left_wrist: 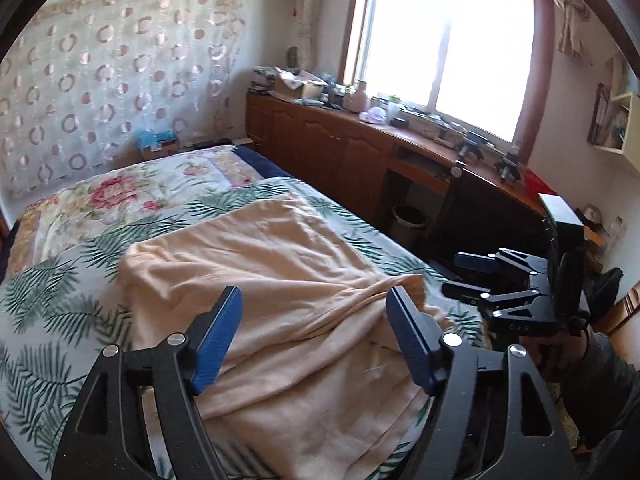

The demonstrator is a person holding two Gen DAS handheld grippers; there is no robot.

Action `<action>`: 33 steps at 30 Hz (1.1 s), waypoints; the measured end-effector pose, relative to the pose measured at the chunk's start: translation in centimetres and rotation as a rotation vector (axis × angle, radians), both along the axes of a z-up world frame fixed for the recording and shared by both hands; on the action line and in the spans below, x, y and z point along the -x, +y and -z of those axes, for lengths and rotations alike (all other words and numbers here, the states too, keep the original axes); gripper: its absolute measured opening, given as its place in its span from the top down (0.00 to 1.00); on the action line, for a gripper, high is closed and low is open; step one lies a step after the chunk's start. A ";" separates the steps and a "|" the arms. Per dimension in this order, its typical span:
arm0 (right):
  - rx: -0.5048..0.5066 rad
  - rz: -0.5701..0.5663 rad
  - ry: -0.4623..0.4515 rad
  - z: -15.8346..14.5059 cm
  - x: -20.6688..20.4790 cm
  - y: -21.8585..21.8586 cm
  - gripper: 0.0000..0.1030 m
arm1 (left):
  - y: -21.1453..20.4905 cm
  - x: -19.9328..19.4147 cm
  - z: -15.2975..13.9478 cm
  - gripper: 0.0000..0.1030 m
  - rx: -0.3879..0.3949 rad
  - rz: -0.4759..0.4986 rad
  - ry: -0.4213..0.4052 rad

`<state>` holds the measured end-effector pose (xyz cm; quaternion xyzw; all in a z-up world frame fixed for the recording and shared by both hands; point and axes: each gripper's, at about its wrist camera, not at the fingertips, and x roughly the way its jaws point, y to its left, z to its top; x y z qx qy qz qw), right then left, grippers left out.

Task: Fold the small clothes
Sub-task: 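Fold the lifted edge over with the left tool and release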

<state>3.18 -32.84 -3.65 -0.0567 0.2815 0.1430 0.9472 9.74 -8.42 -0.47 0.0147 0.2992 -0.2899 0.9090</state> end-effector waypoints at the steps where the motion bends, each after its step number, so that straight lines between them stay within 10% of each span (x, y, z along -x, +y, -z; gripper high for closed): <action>1: 0.002 -0.008 -0.002 -0.1 -0.2 0.2 0.38 | 0.7 -0.2 0.0 0.27 -0.001 -0.023 -0.004; 14: 0.023 -0.153 -0.020 -0.7 -3.2 7.0 0.38 | 11.1 0.3 2.9 0.27 -0.012 -0.314 0.004; 33: 0.058 -0.376 0.040 0.7 -8.5 19.3 0.38 | 16.0 1.0 4.5 0.27 -0.002 -0.409 0.017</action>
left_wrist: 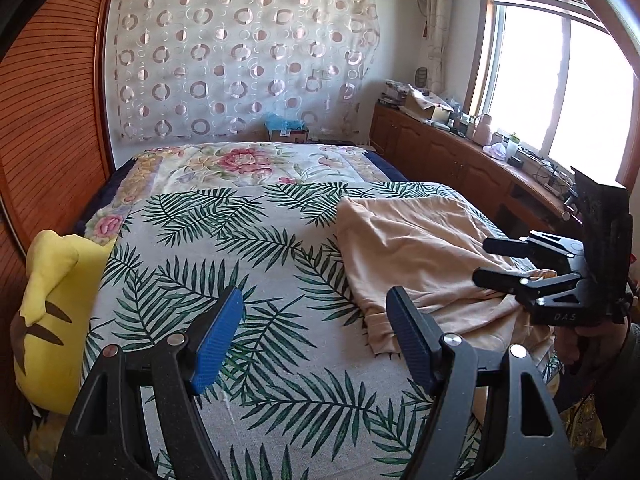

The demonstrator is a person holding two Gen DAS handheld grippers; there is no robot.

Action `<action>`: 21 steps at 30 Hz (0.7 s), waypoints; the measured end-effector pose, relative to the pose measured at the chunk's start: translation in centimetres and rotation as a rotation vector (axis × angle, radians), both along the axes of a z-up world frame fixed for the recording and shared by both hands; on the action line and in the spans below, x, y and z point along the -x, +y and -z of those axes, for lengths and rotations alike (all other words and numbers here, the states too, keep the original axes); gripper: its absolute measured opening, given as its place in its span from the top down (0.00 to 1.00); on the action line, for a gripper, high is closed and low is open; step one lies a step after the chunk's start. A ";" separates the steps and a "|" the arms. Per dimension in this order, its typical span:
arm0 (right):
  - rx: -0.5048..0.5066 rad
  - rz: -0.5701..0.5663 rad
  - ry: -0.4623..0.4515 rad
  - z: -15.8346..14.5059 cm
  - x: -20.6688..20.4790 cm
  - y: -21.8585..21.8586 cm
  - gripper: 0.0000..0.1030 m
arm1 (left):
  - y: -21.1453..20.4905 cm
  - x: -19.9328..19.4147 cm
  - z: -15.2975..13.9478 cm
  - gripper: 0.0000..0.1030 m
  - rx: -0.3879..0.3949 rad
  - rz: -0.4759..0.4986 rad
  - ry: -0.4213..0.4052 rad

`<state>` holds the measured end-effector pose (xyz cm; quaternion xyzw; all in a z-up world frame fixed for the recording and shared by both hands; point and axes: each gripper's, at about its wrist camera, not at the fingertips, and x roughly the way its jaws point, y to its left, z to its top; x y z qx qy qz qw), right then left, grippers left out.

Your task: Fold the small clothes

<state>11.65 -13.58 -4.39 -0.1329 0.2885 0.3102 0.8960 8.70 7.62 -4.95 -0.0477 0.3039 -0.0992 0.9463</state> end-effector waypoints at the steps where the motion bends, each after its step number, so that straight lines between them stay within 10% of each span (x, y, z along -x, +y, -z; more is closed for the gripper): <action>1: 0.008 -0.011 0.005 0.2 -0.3 0.7 0.38 | 0.2 0.0 0.0 0.27 0.001 -0.001 0.000; 21: 0.239 -0.202 0.133 6.3 -4.1 9.7 0.38 | 1.3 0.7 -0.1 0.27 0.022 -0.017 -0.021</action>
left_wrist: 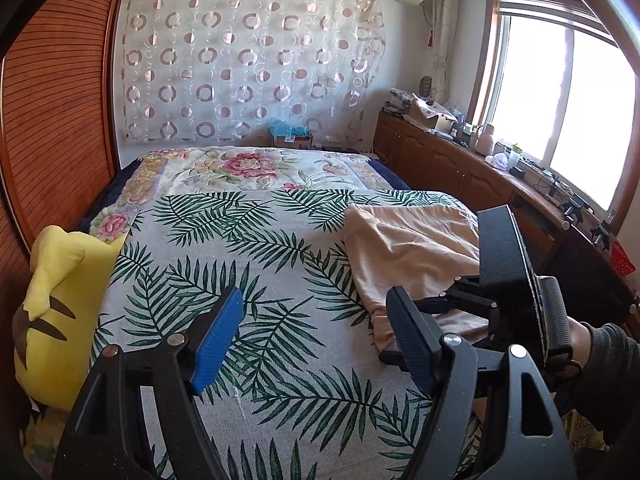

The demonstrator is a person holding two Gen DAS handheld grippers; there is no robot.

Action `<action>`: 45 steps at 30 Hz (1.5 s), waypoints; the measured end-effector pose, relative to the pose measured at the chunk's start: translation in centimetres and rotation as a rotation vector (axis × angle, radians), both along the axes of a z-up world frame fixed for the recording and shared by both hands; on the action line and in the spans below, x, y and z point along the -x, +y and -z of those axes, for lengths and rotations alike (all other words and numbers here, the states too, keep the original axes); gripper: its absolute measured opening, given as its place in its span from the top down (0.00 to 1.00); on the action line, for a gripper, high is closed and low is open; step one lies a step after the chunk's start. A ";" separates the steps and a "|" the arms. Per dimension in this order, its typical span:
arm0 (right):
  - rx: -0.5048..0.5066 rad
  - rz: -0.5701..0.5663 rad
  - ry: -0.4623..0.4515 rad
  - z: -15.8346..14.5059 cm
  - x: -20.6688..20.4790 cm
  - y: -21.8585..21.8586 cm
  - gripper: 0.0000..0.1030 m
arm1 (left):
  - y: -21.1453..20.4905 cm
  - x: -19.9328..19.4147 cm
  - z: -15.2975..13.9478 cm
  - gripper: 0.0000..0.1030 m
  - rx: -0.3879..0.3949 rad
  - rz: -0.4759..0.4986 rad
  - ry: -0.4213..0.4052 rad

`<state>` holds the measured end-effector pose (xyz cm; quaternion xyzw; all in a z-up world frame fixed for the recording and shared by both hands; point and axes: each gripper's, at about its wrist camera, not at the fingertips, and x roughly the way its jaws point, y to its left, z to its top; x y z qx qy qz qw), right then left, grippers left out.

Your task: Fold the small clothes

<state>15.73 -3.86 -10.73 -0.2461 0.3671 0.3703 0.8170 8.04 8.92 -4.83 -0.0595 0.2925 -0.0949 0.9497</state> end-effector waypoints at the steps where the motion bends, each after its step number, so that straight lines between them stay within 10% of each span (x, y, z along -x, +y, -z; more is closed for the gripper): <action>1: 0.001 -0.004 -0.001 0.0 0.1 0.2 0.38 | 0.0 0.0 0.0 0.27 0.002 -0.002 0.000; 5: -0.002 -0.005 -0.005 -0.1 -0.2 0.4 0.61 | 0.3 0.2 0.3 0.27 0.014 -0.006 0.003; 7: -0.021 0.007 -0.018 -0.2 -0.5 0.0 0.91 | 0.3 0.2 0.5 0.27 0.018 -0.004 0.006; 24: -0.129 0.393 -0.288 -12.2 -8.8 -12.9 0.93 | -2.6 -0.1 1.2 0.27 0.004 0.062 0.031; 33: -0.003 0.602 -0.229 -8.7 -14.9 -15.2 0.93 | -3.7 -0.3 1.9 0.27 -0.007 0.081 0.052; 36: 0.005 0.650 -0.178 -7.5 -15.6 -15.3 0.78 | -4.2 -0.4 2.1 0.27 -0.013 0.092 0.061; 45: -0.068 0.582 -0.182 -8.0 -8.4 -18.3 0.61 | -7.2 -0.7 2.9 0.27 -0.019 0.149 0.076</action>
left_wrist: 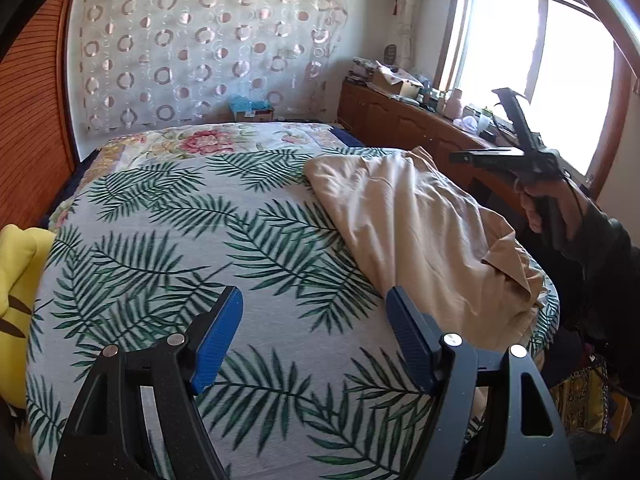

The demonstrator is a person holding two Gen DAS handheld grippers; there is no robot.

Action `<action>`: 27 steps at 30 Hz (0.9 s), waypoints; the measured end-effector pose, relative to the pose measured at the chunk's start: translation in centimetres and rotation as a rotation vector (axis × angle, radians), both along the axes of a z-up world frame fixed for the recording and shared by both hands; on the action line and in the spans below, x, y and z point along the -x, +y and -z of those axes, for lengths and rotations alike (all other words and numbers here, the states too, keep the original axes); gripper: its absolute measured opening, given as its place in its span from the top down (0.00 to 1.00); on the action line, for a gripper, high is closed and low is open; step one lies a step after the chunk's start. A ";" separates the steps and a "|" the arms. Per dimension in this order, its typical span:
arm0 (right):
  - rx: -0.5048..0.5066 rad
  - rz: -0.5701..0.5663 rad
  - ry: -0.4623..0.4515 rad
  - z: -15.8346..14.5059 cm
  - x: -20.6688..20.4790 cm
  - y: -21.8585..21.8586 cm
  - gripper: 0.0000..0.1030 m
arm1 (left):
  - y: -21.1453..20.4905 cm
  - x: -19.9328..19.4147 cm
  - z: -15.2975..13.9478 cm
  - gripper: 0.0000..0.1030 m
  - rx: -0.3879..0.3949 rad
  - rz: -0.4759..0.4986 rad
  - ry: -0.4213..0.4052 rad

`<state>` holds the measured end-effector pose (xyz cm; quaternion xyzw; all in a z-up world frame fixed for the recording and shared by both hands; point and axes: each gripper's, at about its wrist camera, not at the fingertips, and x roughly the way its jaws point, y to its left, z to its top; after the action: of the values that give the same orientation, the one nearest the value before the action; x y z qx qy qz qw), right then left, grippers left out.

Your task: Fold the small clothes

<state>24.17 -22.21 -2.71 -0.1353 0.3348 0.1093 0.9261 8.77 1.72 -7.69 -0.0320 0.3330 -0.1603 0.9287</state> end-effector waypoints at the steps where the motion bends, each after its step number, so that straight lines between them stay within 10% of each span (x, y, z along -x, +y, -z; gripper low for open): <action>1: -0.003 -0.011 -0.002 0.4 1.3 -0.3 0.59 | -0.4 0.0 0.0 0.27 -0.002 0.007 0.000; 13: -0.099 -0.133 -0.023 2.2 12.0 -2.6 0.58 | -4.4 0.2 0.2 0.27 -0.033 0.072 0.007; 27: -0.053 -0.166 0.029 3.4 14.6 -2.8 0.58 | -5.6 0.8 1.2 0.27 -0.028 0.096 0.025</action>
<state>9.54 -25.02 -6.11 -0.1366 0.3329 0.1963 0.9121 8.02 -3.84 -8.88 -0.0050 0.3480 -0.1995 0.9160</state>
